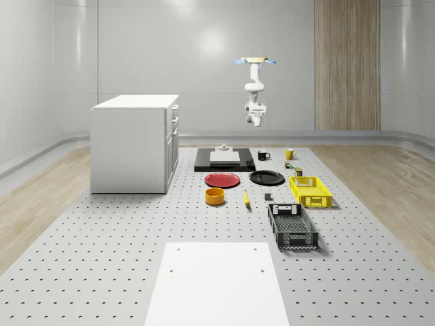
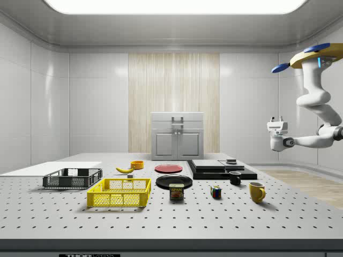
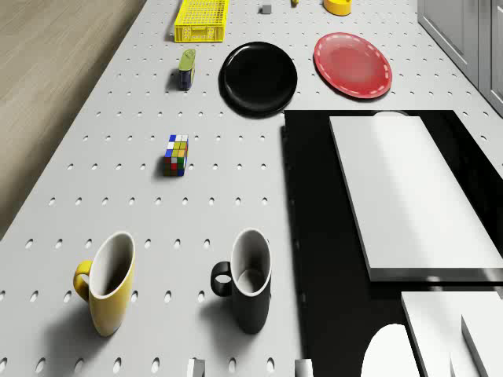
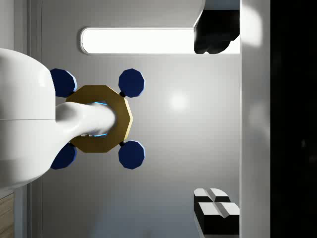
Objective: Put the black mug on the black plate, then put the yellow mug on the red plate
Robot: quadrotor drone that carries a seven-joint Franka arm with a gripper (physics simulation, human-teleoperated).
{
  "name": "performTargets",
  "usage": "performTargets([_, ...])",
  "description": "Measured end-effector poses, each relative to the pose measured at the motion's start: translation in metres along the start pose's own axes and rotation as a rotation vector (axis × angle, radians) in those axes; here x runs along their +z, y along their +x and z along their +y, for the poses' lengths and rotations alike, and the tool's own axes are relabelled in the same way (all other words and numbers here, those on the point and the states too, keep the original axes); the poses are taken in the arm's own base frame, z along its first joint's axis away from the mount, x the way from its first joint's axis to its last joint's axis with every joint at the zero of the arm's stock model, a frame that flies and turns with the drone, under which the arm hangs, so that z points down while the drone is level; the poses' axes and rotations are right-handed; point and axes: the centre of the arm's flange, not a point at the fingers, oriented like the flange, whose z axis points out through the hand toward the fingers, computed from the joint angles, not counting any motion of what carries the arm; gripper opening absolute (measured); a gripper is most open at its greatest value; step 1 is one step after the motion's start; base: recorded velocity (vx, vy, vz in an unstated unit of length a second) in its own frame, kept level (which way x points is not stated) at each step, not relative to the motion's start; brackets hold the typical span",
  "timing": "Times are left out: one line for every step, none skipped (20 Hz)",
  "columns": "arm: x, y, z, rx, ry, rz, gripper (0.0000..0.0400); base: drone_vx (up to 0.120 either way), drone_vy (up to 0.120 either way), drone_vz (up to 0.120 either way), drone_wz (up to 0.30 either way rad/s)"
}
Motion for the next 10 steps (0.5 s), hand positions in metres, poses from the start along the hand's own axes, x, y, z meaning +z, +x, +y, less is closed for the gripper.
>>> performTargets([-0.008, -0.001, 0.001, 0.000, 0.001, 0.001, 0.0400, 0.000, 0.000, 0.000, 0.000])
performTargets([-0.015, -0.002, 0.002, 0.000, 0.001, 0.001, 0.0400, 0.000, 0.000, 0.000, 0.000])
performTargets([-0.023, -0.002, 0.002, 0.000, 0.002, 0.002, 0.0400, 0.000, 0.000, 0.000, 0.000])
performTargets([-0.030, -0.002, 0.003, 0.000, 0.002, 0.002, 0.0400, 0.000, 0.000, 0.000, 0.000])
performTargets([-0.037, -0.003, 0.003, 0.000, 0.003, 0.003, 0.0400, 0.000, 0.000, 0.000, 0.000])
performTargets([-0.043, -0.002, 0.003, 0.000, 0.003, 0.003, 0.0400, 0.000, 0.000, 0.000, 0.000])
performTargets([-0.050, -0.002, 0.002, 0.000, 0.004, 0.004, 0.0400, 0.000, 0.000, 0.000, 0.000])
performTargets([-0.056, -0.002, 0.002, 0.000, 0.004, 0.004, 0.0400, 0.000, 0.000, 0.000, 0.000])
performTargets([-0.061, -0.002, 0.002, 0.000, 0.005, 0.005, 0.0400, 0.000, 0.000, 0.000, 0.000])
performTargets([-0.066, -0.001, 0.001, 0.000, 0.006, 0.006, 0.0400, 0.000, 0.000, 0.000, 0.000])
